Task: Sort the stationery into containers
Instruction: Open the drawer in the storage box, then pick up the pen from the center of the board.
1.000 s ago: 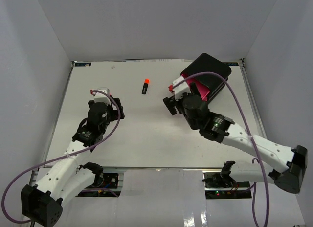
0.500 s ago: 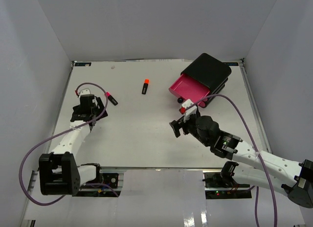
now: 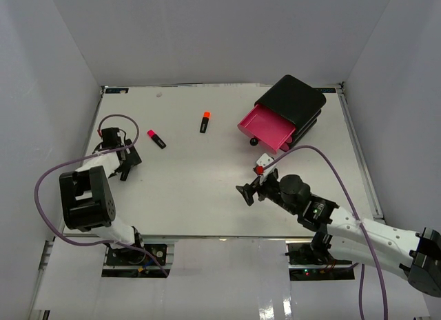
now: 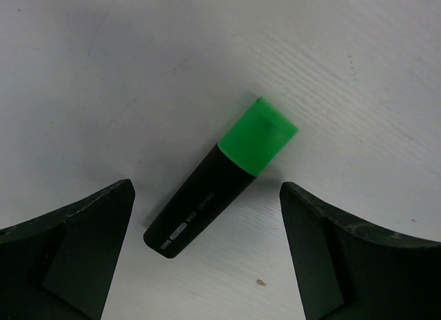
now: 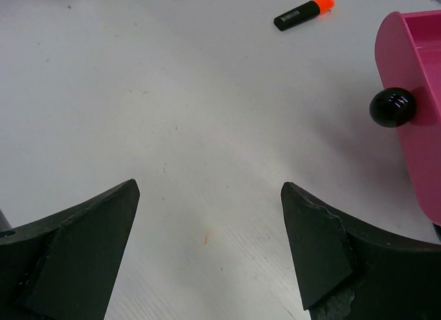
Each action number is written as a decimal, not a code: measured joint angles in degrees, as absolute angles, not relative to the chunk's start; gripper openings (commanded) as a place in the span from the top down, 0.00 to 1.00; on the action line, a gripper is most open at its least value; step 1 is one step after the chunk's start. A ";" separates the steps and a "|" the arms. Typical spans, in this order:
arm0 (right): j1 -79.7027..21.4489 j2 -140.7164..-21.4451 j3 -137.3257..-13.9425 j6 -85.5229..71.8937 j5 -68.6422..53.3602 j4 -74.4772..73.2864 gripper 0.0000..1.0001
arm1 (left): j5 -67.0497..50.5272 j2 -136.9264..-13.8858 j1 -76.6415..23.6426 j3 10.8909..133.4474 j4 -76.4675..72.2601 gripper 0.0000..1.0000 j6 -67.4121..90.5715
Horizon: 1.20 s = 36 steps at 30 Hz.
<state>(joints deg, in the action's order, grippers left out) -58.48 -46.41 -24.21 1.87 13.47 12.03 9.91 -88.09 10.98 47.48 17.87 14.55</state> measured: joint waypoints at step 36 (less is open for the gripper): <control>-58.46 -44.56 -21.52 1.69 15.18 16.95 0.10 | -0.27 -90.87 12.08 48.05 16.23 0.37 17.19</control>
<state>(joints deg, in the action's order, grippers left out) -58.46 -44.56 -21.52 1.69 15.18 16.95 -0.27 -90.87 12.08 48.05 16.23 17.19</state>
